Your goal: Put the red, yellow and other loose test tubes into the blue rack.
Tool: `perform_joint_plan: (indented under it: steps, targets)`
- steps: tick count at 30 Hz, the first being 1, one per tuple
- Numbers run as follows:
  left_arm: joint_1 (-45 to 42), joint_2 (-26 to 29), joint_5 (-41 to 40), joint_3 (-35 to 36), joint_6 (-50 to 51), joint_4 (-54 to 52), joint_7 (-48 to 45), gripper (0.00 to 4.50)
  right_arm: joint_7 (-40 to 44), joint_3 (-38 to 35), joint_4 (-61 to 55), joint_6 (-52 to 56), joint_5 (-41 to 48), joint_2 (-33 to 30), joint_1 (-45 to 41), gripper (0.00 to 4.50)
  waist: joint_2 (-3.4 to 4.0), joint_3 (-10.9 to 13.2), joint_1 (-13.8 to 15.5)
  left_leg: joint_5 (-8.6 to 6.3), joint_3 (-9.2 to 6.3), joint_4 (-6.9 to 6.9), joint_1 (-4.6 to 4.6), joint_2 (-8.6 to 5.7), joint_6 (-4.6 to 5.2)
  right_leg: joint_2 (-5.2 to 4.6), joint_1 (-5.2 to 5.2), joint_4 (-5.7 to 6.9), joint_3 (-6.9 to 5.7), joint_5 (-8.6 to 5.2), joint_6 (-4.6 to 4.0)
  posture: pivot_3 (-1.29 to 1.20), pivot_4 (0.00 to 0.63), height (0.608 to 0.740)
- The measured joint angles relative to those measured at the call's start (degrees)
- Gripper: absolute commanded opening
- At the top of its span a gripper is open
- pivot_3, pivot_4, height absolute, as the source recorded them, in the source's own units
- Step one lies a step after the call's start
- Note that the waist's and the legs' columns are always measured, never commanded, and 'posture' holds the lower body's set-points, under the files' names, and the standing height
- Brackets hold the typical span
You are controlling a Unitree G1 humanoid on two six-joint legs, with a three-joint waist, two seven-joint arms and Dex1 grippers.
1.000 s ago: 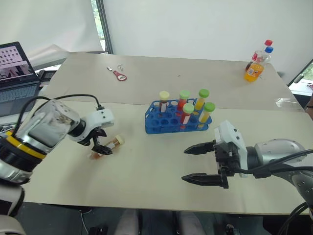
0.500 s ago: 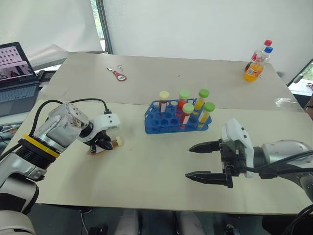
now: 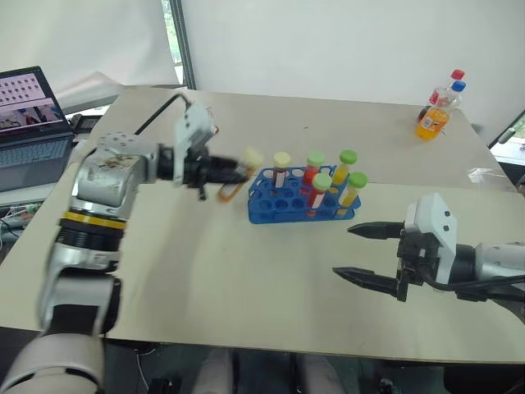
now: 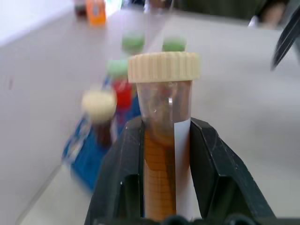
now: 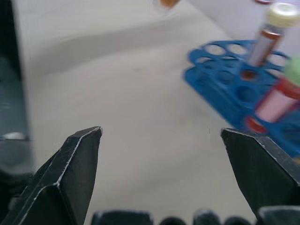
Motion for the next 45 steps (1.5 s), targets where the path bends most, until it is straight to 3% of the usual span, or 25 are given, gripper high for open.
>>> perform_joint_plan:
  steps: [9,17,33,45]
  targets:
    - [4.08,-14.36,3.89,0.45,-20.64,10.39,11.35,0.85,-10.71,-0.68,-4.3,7.21,5.23,0.02,-4.13,4.5,0.06,-0.03,0.07,0.0,-0.07,-0.04,0.11,-0.07,0.0,0.0,0.08,0.02,0.04,0.01,-0.01,0.0,0.15,0.74]
    - [3.93,-19.87,7.11,-0.22,-32.26,21.91,13.68,0.85,-19.27,-4.81,-6.58,13.02,15.39,-1.84,-5.09,4.5,0.06,-0.03,0.46,-0.01,-0.12,-0.03,0.01,-0.14,0.02,-0.05,0.08,-0.08,0.03,0.03,0.04,0.0,0.15,0.74]
    - [3.67,-21.88,9.53,-0.67,-38.06,26.85,14.25,0.85,-30.29,-7.68,-7.63,14.28,28.89,-7.95,-2.5,4.5,0.07,-0.04,0.33,-0.01,-0.18,-0.04,0.01,-0.13,0.02,-0.04,0.12,-0.12,0.02,0.04,0.06,0.0,0.15,0.74]
    - [5.6,-21.44,9.55,-0.83,-34.3,23.96,14.7,0.85,-32.32,-7.68,-7.21,13.54,30.52,-8.91,-1.33,4.5,0.07,-0.03,0.34,-0.01,-0.19,-0.04,0.01,-0.12,0.02,-0.03,0.12,-0.14,0.02,0.04,0.06,0.0,0.15,0.74]
